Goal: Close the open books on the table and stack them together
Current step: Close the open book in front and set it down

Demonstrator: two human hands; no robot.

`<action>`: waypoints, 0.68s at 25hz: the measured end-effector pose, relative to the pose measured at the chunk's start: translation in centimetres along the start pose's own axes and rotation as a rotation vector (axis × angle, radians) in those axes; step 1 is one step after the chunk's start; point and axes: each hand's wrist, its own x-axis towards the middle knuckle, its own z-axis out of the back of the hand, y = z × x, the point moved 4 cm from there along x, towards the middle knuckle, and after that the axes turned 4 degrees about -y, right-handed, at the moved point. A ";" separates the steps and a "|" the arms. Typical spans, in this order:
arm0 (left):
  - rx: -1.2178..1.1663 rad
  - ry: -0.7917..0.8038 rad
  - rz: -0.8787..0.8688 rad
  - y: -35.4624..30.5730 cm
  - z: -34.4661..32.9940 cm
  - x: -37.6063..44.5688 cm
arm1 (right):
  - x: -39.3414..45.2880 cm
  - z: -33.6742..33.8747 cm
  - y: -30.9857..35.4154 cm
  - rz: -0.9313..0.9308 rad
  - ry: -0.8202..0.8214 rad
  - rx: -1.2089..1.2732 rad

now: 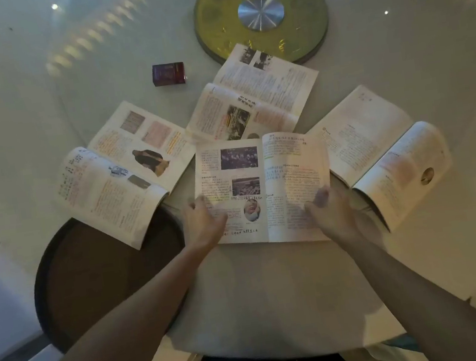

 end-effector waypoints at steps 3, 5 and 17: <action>0.115 -0.117 0.112 1.2 0.8 -0.1 | -0.5 0.2 -0.7 -0.165 -0.111 0.070; 0.038 -0.115 0.197 1.8 0.8 -0.6 | -1.0 0.0 -1.5 -0.291 -0.137 0.102; -0.541 0.133 0.263 4.0 3.0 -0.1 | -4.1 0.0 0.9 -0.306 0.111 0.585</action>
